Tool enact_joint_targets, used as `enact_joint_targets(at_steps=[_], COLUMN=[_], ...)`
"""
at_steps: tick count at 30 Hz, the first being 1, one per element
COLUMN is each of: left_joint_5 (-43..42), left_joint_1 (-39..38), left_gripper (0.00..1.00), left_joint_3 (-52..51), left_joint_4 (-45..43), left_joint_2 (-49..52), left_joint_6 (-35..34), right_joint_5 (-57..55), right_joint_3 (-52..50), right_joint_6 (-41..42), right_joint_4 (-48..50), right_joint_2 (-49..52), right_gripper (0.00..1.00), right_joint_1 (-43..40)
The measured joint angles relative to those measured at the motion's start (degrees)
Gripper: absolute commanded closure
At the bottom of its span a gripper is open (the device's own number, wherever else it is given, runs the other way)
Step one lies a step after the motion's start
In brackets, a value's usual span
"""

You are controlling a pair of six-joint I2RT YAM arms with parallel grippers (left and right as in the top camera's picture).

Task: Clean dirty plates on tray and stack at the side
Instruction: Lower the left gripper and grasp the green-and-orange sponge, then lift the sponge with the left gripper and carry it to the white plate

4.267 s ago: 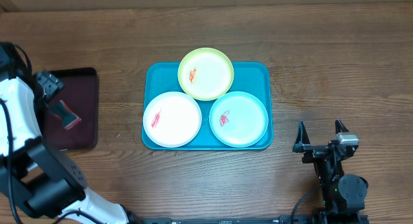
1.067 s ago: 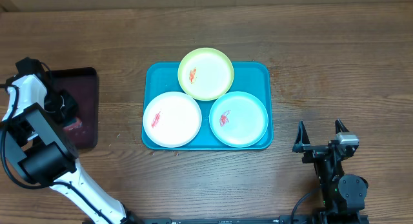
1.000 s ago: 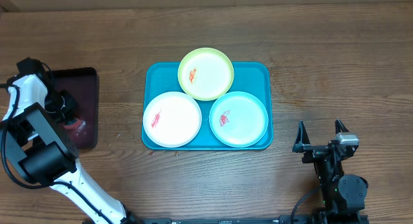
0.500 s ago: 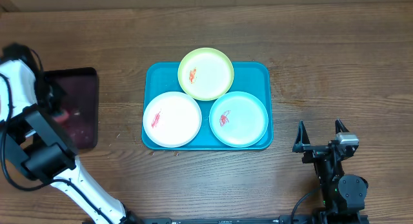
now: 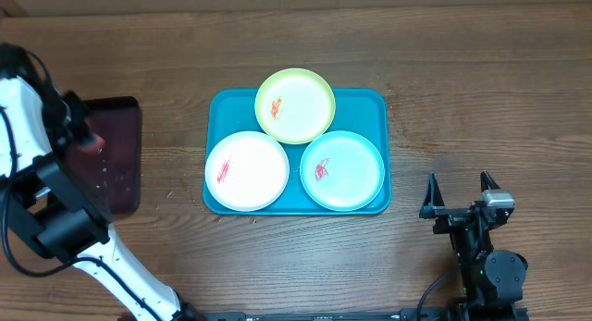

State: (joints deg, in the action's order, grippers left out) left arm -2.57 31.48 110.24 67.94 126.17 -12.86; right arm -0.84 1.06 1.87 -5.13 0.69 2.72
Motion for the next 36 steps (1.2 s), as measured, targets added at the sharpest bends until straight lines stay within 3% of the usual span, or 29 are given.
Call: enact_joint_targets(at_steps=[6, 13, 17, 20, 25, 29, 32, 36], left_joint_5=[-1.4, -2.3, -2.1, -0.2, 1.9, 1.7, 1.4, -0.4], left_joint_1=[0.0, 0.0, 0.0, -0.7, -2.2, -2.6, -2.5, -2.5], left_gripper=[0.96, 0.96, 0.96, 0.96, 0.96, 0.96, 0.96, 0.96], left_joint_3=[-1.9, 18.2, 22.2, 19.5, 4.6, 1.4, 6.1, 21.5], left_joint_4=[3.6, 16.7, 18.1, 16.6, 9.2, 11.0, 16.7, 24.0], left_joint_2=[0.9, 0.8, -0.6, -1.0, -0.9, 0.6, 0.6, 0.0], left_joint_6=[0.0, 0.0, 0.0, 0.0, 0.0, 0.0, 0.0, 0.0], right_joint_5=[0.0, 0.0, 0.0, 0.0, 0.0, 0.0, 0.0, 0.0], right_joint_3=[0.0, 0.0, 0.0, 0.0, 0.0, 0.0, 0.0, 0.0], right_joint_6=[0.0, 0.0, 0.0, 0.0, 0.0, 0.0, 0.0, 0.0], right_joint_4=[0.0, 0.0, 0.0, 0.0, -0.1, 0.0, 0.0, 0.0], right_joint_2=[0.0, 0.0, 0.0, 0.0, 0.0, 0.0, 0.0, 0.0], right_gripper=[0.0, 0.0, 0.0, 0.0, 0.0, 0.0, 0.0, 0.0], right_joint_1=[0.0, 0.0, 0.0, 0.0, 0.0, 0.0, 0.0, 0.0])
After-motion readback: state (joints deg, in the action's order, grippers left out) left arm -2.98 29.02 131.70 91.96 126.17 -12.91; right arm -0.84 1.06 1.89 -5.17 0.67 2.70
